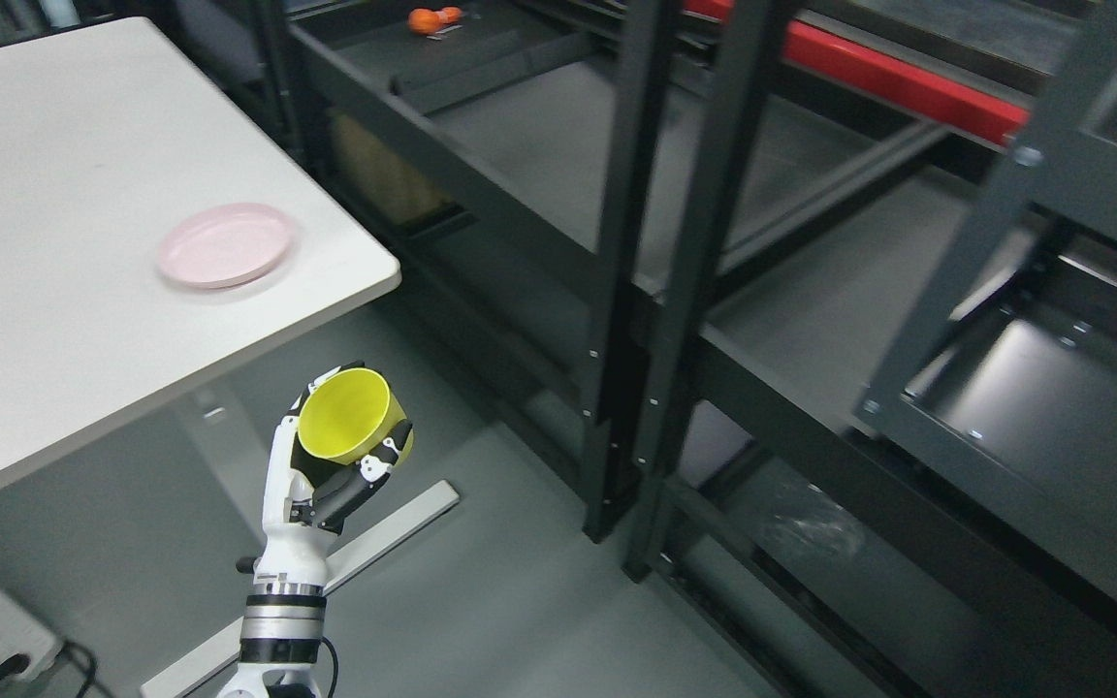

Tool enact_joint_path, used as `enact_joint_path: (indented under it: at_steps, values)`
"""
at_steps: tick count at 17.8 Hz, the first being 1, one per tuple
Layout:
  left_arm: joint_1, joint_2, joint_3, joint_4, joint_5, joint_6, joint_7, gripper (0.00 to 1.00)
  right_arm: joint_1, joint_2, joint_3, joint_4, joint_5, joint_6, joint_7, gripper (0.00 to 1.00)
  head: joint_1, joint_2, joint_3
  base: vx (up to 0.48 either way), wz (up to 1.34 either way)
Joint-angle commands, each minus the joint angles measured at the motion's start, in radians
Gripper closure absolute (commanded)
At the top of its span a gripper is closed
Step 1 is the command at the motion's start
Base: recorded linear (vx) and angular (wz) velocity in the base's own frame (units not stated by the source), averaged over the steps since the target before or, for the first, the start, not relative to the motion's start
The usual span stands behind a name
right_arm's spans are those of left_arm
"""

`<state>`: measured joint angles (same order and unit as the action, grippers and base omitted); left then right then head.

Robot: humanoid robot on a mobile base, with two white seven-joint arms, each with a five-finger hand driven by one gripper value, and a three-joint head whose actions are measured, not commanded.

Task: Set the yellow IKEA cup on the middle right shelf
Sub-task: 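Lift the yellow cup with the left hand while turning toward the shelves, then raise the yellow cup with the left hand onto the upper shelf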

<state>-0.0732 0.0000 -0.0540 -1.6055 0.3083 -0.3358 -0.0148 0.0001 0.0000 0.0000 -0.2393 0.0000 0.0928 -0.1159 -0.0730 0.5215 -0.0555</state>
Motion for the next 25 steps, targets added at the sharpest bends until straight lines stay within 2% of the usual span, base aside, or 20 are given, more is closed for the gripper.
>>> enact_joint_path:
  at_steps: [1,12,17,21,25]
  values:
    - [0.001,0.017,-0.072,-0.010,0.000,-0.002,-0.001,1.00,0.014,-0.017,0.017,0.000,-0.025,0.001,-0.001,0.01,0.0000,0.000,0.000,-0.215,-1.11]
    - [-0.002,0.017,-0.269,-0.059,0.000,-0.038,-0.001,1.00,0.014,-0.017,0.017,0.000,-0.025,0.001,-0.001,0.01,0.0000,0.000,0.000,-0.090,-0.93]
    - [-0.025,0.017,-0.378,-0.103,-0.002,-0.114,-0.005,1.00,0.014,-0.017,0.017,0.000,-0.025,0.001,-0.001,0.01,0.0000,0.000,0.000,0.022,-0.29]
    - [-0.075,0.017,-0.521,-0.145,-0.006,-0.187,-0.007,1.00,0.014,-0.017,0.017,0.000,-0.025,0.001,-0.001,0.01,0.0000,0.000,0.000,0.064,-0.08]
    - [-0.181,0.017,-0.608,-0.153,-0.008,-0.247,-0.111,0.99,0.014,-0.017,0.017,0.000,-0.025,0.001,-0.001,0.01,0.0000,0.000,0.000,0.058,-0.12]
